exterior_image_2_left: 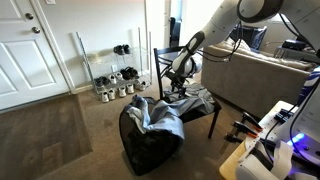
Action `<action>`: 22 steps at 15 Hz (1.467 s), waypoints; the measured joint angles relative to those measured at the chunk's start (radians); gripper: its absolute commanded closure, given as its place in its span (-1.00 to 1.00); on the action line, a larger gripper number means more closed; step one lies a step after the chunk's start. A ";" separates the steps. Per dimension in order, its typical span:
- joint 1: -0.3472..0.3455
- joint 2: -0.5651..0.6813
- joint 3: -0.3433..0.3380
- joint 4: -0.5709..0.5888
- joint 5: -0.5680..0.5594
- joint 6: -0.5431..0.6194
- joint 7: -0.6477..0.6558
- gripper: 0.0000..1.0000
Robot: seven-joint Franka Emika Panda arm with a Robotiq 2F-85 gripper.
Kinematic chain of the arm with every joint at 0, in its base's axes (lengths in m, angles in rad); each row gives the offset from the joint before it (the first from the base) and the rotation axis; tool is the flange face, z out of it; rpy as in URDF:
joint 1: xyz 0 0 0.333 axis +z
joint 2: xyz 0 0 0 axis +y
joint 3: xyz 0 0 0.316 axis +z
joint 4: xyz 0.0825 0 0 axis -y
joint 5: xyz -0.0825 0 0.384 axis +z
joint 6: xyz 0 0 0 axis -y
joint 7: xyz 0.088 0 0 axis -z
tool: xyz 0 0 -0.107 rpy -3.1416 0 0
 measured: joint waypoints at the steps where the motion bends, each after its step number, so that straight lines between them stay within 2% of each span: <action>1: -0.011 0.011 -0.001 0.006 0.000 0.001 0.000 -1.00; 12: -0.106 0.195 -0.021 0.123 0.012 -0.028 0.000 -1.00; 22: -0.122 0.243 -0.026 0.147 0.054 -0.034 0.003 -1.00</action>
